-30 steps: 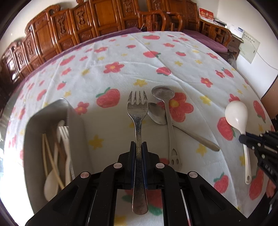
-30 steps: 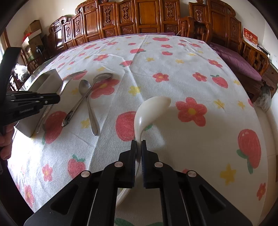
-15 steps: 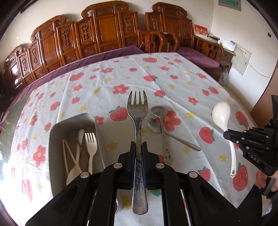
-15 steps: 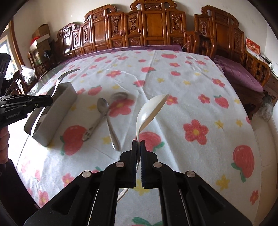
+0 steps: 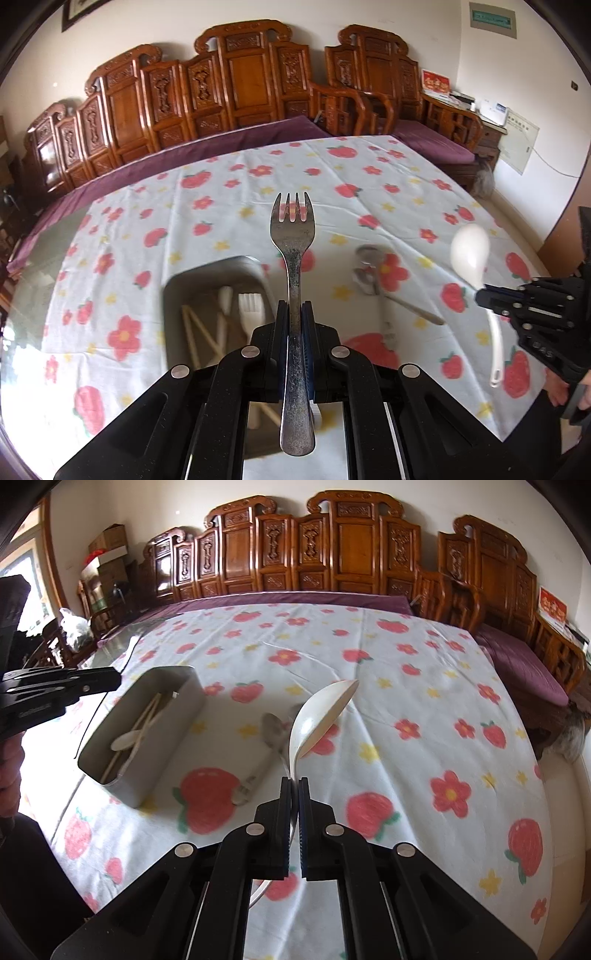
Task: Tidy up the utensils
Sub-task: 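Carry the metal fork into the metal tray and open the left tool while right holds spoon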
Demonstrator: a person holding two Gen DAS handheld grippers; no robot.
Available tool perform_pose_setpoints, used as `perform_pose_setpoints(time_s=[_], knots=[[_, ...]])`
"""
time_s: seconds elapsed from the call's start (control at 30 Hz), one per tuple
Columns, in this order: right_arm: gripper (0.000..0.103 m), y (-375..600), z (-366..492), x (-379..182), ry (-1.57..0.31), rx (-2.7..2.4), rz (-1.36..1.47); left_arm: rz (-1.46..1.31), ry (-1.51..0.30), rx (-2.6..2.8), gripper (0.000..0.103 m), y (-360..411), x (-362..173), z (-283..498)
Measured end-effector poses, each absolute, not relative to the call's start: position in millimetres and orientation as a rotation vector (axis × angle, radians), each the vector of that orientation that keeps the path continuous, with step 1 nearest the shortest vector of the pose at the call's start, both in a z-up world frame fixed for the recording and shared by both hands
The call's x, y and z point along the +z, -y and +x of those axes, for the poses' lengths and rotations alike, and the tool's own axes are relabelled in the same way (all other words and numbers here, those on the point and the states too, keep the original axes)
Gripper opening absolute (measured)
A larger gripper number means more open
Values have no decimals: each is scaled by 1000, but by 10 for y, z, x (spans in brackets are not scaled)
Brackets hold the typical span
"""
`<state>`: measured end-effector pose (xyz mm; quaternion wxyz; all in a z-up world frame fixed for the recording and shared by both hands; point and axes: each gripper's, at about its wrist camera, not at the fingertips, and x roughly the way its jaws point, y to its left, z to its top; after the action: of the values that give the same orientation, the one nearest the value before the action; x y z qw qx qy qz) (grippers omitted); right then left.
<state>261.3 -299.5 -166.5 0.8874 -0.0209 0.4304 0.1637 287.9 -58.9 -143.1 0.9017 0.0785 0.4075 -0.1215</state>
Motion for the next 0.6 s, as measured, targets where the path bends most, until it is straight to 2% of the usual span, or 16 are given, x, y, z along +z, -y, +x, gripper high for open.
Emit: perform_pose_setpoints(time_s=[0.6], knots=[[5, 2487, 2717, -1604, -898, 409, -90, 104, -977, -152, 7, -75, -2168, 3178]])
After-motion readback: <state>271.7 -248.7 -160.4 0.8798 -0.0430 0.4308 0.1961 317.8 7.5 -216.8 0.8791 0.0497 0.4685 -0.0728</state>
